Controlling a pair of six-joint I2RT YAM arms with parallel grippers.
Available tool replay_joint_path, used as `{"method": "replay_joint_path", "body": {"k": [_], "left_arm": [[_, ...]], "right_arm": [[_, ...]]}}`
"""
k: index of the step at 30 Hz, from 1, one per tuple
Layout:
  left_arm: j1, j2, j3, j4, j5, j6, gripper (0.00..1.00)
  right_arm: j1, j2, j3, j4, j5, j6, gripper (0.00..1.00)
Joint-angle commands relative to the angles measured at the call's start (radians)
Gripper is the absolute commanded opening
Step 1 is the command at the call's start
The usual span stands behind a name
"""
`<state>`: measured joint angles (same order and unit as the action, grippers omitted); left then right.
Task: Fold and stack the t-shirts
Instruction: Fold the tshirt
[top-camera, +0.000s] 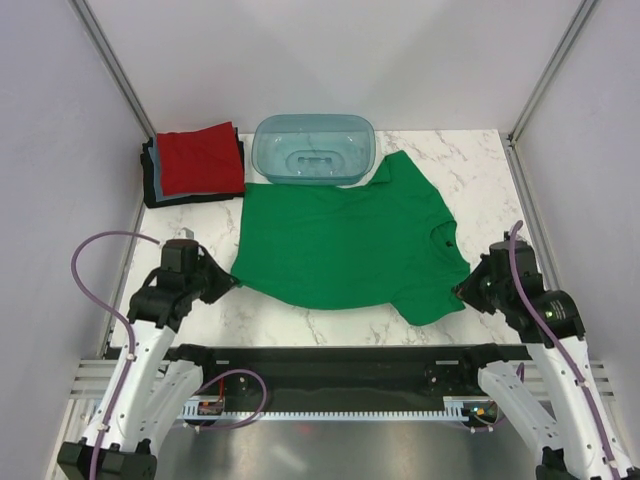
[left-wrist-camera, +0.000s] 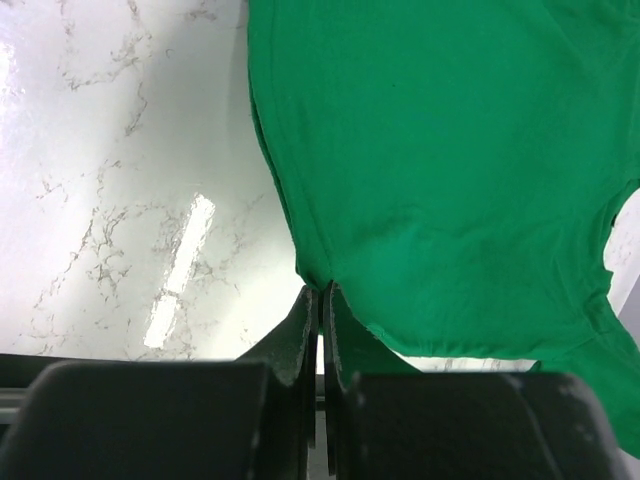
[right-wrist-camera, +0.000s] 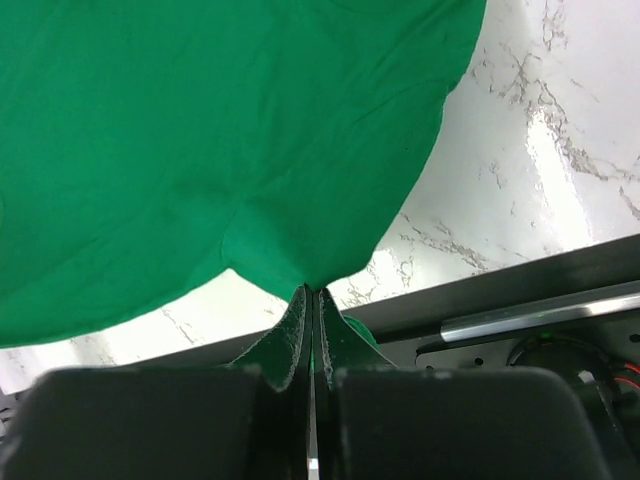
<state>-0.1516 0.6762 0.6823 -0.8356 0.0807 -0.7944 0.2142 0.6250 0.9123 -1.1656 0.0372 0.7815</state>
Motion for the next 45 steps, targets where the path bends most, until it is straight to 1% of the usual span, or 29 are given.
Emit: {"method": "replay_joint_path", "body": {"k": [1,3,7,11,12,14,15,17,18,20,21,22,23,24,25,26,27,29,31,34,35,36,37,38,39,40,41,43,45], "left_arm": [[0.003,0.060,0.049,-0.008,-0.013,0.015,0.03],[0.003,0.094,0.065,0.019,-0.028,0.033,0.03],[0.004,0.196,0.111,0.070,-0.078,0.064,0.03],[0.015,0.363,0.190,0.113,-0.111,0.106,0.03],[0.018,0.394,0.203,0.121,-0.137,0.113,0.03],[0.036,0.451,0.239,0.150,-0.151,0.136,0.03],[0.043,0.518,0.252,0.162,-0.153,0.142,0.03],[0.072,0.592,0.292,0.191,-0.134,0.162,0.04],[0.081,0.665,0.305,0.202,-0.121,0.167,0.04],[0.105,0.747,0.354,0.229,-0.085,0.178,0.05],[0.112,0.785,0.373,0.236,-0.058,0.185,0.09],[0.116,0.877,0.396,0.240,-0.029,0.195,0.14],[0.125,0.919,0.449,0.230,-0.001,0.222,0.35],[0.132,0.965,0.477,0.221,0.054,0.230,0.53],[0.135,1.026,0.497,0.217,0.080,0.239,0.62],[0.136,1.051,0.538,0.208,0.094,0.262,0.66],[0.136,1.062,0.552,0.181,0.094,0.271,0.71],[0.138,1.033,0.547,0.174,0.064,0.280,0.74],[0.139,0.978,0.513,0.176,0.034,0.276,0.75],[0.141,0.847,0.412,0.208,0.014,0.245,0.75],[0.141,0.817,0.345,0.220,0.014,0.226,0.75],[0.141,0.747,0.309,0.234,0.014,0.215,0.74],[0.141,0.719,0.275,0.246,0.019,0.204,0.73],[0.141,0.688,0.207,0.274,0.022,0.184,0.73],[0.141,0.639,0.173,0.288,0.025,0.173,0.73],[0.139,0.613,0.105,0.305,0.039,0.163,0.73],[0.141,0.593,0.073,0.344,0.045,0.143,0.73],[0.141,0.548,0.021,0.380,0.060,0.130,0.73],[0.141,0.534,-0.035,0.417,0.064,0.116,0.73]], "right_arm": [[0.002,0.089,0.048,0.043,0.033,-0.048,0.00],[0.002,0.128,0.062,0.095,0.058,-0.060,0.00],[0.004,0.284,0.102,0.178,0.099,-0.091,0.00],[0.001,0.427,0.187,0.265,0.130,-0.116,0.00],[-0.004,0.488,0.207,0.276,0.156,-0.123,0.00],[-0.010,0.551,0.264,0.300,0.161,-0.142,0.00],[-0.022,0.583,0.284,0.317,0.164,-0.142,0.00],[-0.030,0.682,0.334,0.349,0.162,-0.148,0.00],[-0.042,0.755,0.355,0.365,0.162,-0.146,0.00],[-0.055,0.827,0.420,0.385,0.171,-0.145,0.00],[-0.067,0.902,0.440,0.398,0.176,-0.142,0.00],[-0.068,0.942,0.463,0.406,0.173,-0.148,0.00],[-0.073,0.982,0.517,0.406,0.153,-0.156,0.05],[-0.073,1.055,0.543,0.406,0.139,-0.172,0.21],[-0.078,1.085,0.569,0.399,0.130,-0.189,0.42],[-0.078,1.108,0.607,0.389,0.115,-0.203,0.64],[-0.087,1.127,0.619,0.385,0.115,-0.209,0.97],[-0.101,1.112,0.606,0.386,0.119,-0.217,0.98],[-0.125,1.056,0.568,0.399,0.118,-0.218,0.98],[-0.157,0.928,0.418,0.452,0.076,-0.208,0.98],[-0.168,0.891,0.311,0.492,0.051,-0.194,0.98],[-0.183,0.821,0.256,0.513,0.029,-0.185,0.98],[-0.193,0.787,0.202,0.533,-0.020,-0.179,0.98],[-0.197,0.756,0.094,0.553,-0.034,-0.166,0.97],[-0.209,0.707,0.044,0.601,-0.069,-0.150,0.96],[-0.208,0.690,0.001,0.618,-0.089,-0.142,0.95],[-0.210,0.679,-0.060,0.639,-0.085,-0.139,0.94],[-0.210,0.677,-0.101,0.653,-0.073,-0.142,0.89],[-0.248,0.699,-0.139,0.684,-0.075,-0.143,0.86]]}}
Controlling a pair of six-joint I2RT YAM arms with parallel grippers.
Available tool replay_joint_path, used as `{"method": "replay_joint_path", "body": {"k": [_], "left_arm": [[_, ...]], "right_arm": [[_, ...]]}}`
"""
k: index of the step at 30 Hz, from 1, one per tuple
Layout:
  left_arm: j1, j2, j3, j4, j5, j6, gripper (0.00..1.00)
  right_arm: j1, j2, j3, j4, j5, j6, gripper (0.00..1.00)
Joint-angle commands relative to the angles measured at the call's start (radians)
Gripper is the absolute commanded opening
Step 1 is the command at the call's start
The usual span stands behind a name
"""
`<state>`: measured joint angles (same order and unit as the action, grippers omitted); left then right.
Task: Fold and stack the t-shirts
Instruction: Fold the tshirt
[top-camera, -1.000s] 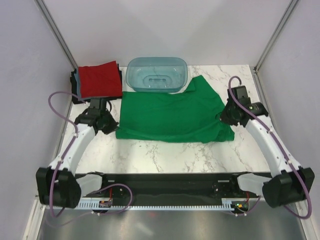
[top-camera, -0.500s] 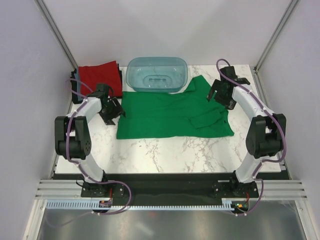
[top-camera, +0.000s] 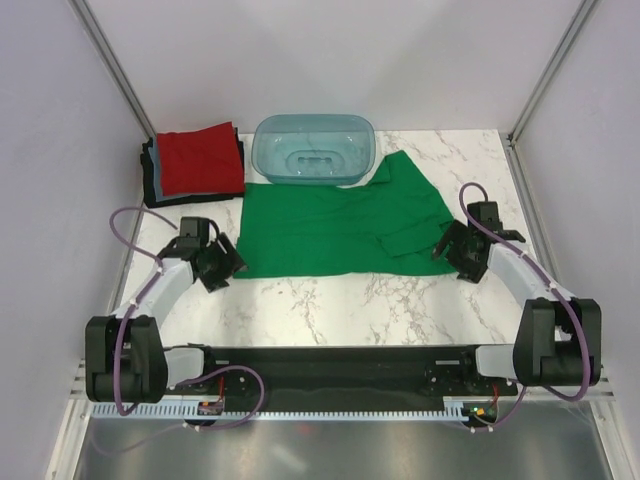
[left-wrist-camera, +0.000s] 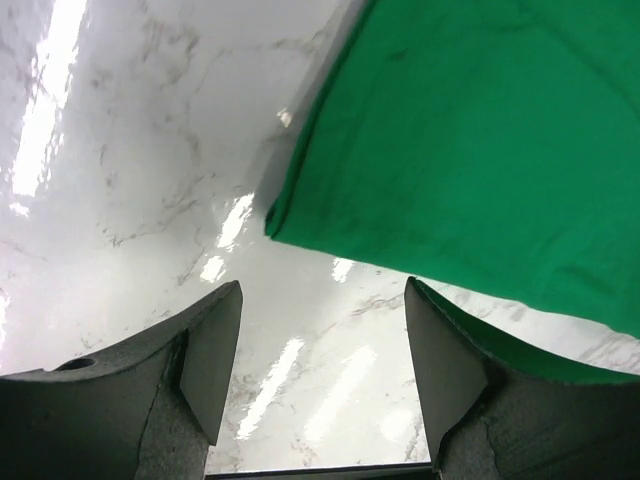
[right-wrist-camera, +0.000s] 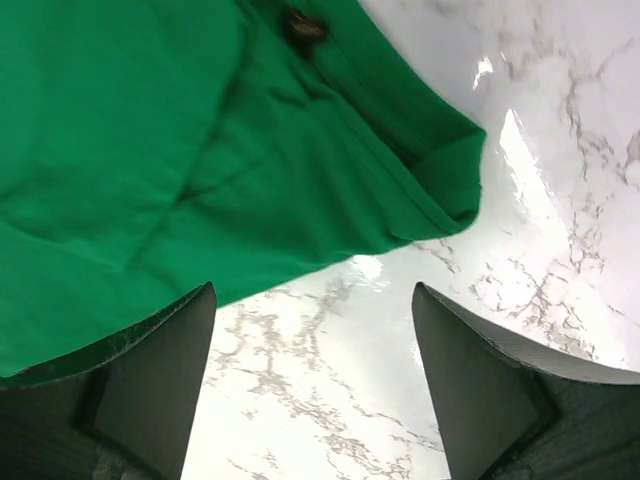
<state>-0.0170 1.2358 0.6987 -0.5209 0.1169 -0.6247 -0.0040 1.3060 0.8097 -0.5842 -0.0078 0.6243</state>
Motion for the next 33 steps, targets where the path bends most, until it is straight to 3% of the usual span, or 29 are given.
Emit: {"method": "replay_joint_path", "body": {"k": [1,10,17,20,23,24,25,29,30,33], "left_arm": [[0.006,-0.027,-0.070,0.111,0.027,-0.055,0.73],[0.005,0.051,-0.108,0.232,0.027,-0.064,0.73],[0.006,0.154,-0.094,0.275,0.015,-0.089,0.65],[0.005,0.188,-0.081,0.286,0.017,-0.093,0.52],[0.005,0.214,-0.062,0.297,0.038,-0.093,0.18],[0.005,0.217,-0.054,0.295,0.059,-0.093,0.05],[0.003,0.208,-0.027,0.286,0.069,-0.086,0.02],[0.003,0.111,0.132,0.109,0.040,-0.029,0.02],[0.006,0.084,0.172,0.008,-0.026,-0.018,0.02],[0.052,-0.018,0.272,-0.076,-0.062,0.014,0.02]], "right_arm": [[-0.036,0.032,-0.041,0.115,-0.035,0.012,0.86],[-0.096,0.164,-0.060,0.202,-0.064,0.000,0.84],[-0.117,0.177,-0.060,0.215,-0.034,-0.021,0.65],[-0.117,0.180,-0.052,0.213,-0.024,-0.028,0.49],[-0.117,0.182,-0.040,0.212,-0.027,-0.031,0.23],[-0.117,0.183,-0.029,0.205,-0.032,-0.032,0.07],[-0.117,0.182,-0.012,0.196,-0.038,-0.038,0.01],[-0.117,0.127,0.156,0.046,-0.015,-0.046,0.00],[-0.117,0.075,0.183,0.022,0.002,-0.038,0.00],[-0.126,-0.040,0.246,-0.055,0.063,-0.026,0.00]]}}
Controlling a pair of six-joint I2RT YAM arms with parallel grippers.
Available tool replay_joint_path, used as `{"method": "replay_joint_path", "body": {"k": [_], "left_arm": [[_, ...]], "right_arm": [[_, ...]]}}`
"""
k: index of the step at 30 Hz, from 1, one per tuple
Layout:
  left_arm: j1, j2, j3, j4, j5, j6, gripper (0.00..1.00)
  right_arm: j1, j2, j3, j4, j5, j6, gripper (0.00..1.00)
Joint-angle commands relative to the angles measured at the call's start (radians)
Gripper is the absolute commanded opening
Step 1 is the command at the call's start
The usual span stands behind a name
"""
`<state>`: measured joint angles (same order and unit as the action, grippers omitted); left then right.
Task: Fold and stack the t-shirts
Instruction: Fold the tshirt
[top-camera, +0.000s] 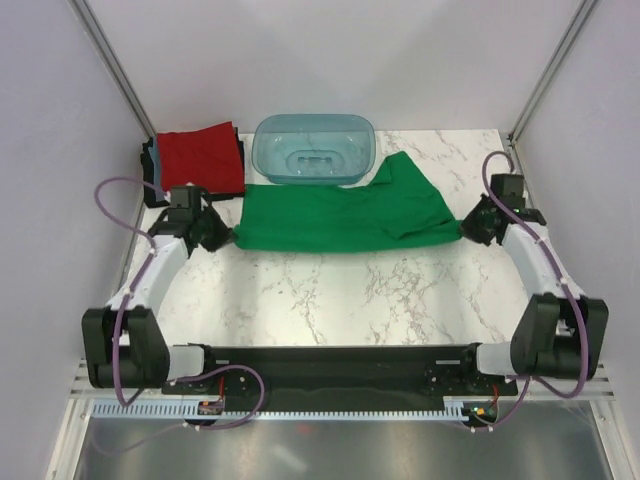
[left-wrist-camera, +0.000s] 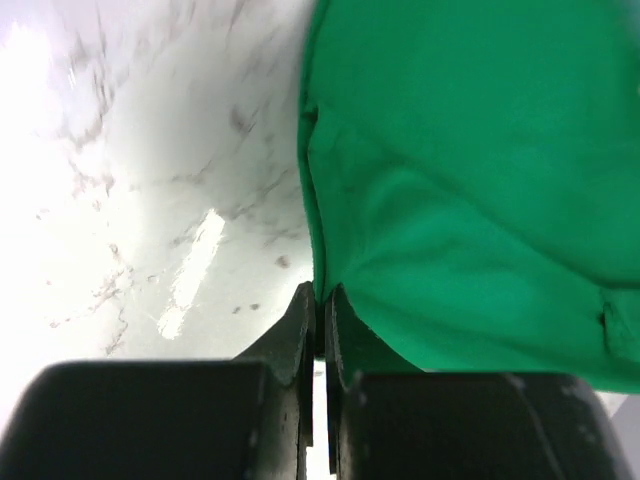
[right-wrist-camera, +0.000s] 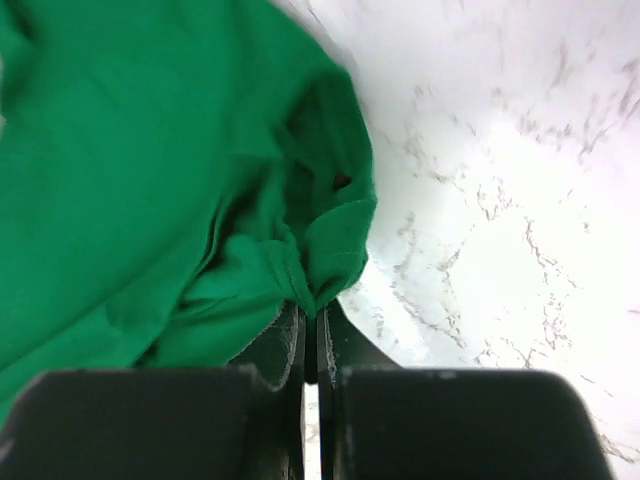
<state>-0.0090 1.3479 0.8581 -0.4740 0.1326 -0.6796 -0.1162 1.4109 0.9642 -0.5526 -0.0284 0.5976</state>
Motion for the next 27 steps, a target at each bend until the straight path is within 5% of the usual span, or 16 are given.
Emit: {"method": "replay_joint_path", "body": {"k": [1,12,19,22,23,26,27], "left_arm": [[0.061,-0.150,0.120,-0.156,-0.073,0.071,0.02],[0.075,-0.403,-0.204,-0.196,0.028,-0.058,0.04],[0.078,-0.558,-0.237,-0.276,0.064,-0.124,0.16],[0.080,-0.601,-0.214,-0.347,0.087,-0.127,0.35],[0.078,-0.633,-0.209,-0.365,0.082,-0.127,0.60],[0.080,-0.677,-0.177,-0.417,0.062,-0.112,0.97],[0.080,-0.681,-0.151,-0.422,0.062,-0.089,0.98]], "right_arm": [[-0.022,-0.167,0.093,-0.105,0.076,0.004,0.00],[-0.049,-0.394,-0.315,-0.138,-0.088,0.071,0.01],[-0.049,-0.509,-0.352,-0.233,-0.151,0.103,0.19],[-0.048,-0.579,-0.366,-0.268,-0.182,0.108,0.68],[-0.048,-0.608,-0.369,-0.276,-0.200,0.107,0.92],[-0.048,-0.639,-0.361,-0.300,-0.237,0.097,0.98],[-0.048,-0.641,-0.352,-0.305,-0.232,0.093,0.98]]}}
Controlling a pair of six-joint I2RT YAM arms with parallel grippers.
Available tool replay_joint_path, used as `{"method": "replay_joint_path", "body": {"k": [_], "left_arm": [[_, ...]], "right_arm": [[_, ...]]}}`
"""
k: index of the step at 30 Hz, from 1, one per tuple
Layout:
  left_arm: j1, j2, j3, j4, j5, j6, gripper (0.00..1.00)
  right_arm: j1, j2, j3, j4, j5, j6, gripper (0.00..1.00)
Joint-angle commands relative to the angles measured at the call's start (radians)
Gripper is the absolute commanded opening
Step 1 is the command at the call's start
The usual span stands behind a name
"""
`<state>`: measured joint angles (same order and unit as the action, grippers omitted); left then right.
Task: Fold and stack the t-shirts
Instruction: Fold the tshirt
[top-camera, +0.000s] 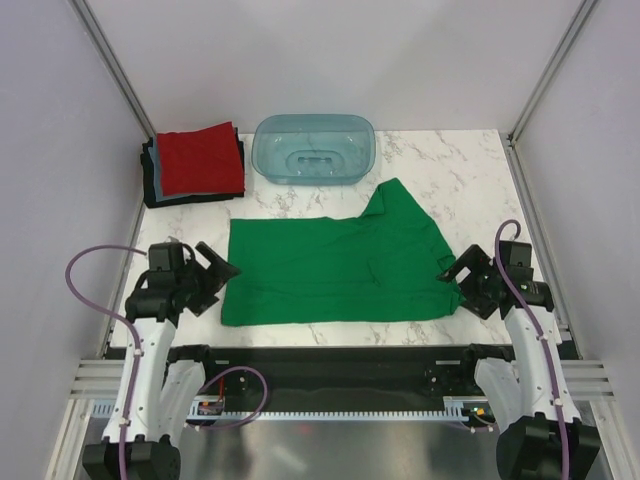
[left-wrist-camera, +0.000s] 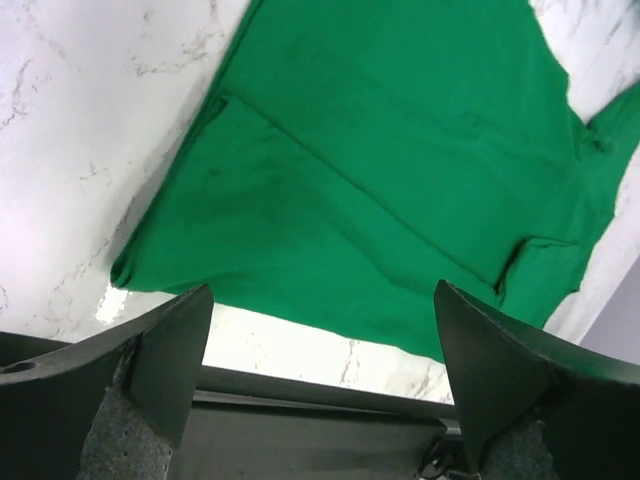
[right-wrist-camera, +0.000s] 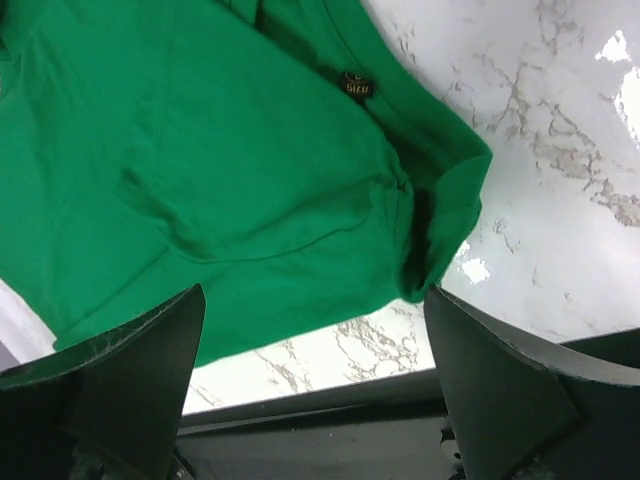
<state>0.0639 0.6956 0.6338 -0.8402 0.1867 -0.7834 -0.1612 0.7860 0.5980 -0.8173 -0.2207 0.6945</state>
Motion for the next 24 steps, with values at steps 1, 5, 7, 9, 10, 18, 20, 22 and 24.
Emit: {"method": "replay_joint_path", "body": {"k": [1,5,7,9,10,18,20,22,24], "left_arm": [[0.005,-0.030,0.092,-0.062,0.008,0.033,0.99],[0.005,-0.013,0.182,-0.050,-0.029,0.159,0.99],[0.005,0.018,0.210,-0.036,-0.026,0.243,0.99],[0.007,0.066,0.231,-0.014,0.020,0.309,1.00],[0.007,0.080,0.234,-0.008,0.036,0.329,1.00],[0.007,0.140,0.178,0.131,0.167,0.369,0.99],[0.007,0.131,0.155,0.162,0.186,0.368,0.98],[0.007,0.125,0.161,0.171,0.156,0.372,0.98],[0.005,0.116,0.149,0.176,0.073,0.355,0.98]], "right_arm": [[-0.003,-0.011,0.040,-0.037,-0.039,-0.012,0.98],[0.018,0.065,0.109,0.101,-0.133,-0.043,0.98],[0.035,0.143,0.194,0.145,-0.135,-0.052,0.98],[0.078,0.281,0.300,0.170,-0.099,-0.073,0.98],[0.095,0.330,0.336,0.208,-0.088,-0.076,0.98],[0.155,0.981,0.862,0.279,-0.118,-0.199,0.94],[0.155,1.105,0.948,0.284,-0.106,-0.223,0.91],[0.155,1.214,1.062,0.274,-0.078,-0.204,0.88],[0.187,1.268,1.097,0.315,-0.094,-0.162,0.85]]}}
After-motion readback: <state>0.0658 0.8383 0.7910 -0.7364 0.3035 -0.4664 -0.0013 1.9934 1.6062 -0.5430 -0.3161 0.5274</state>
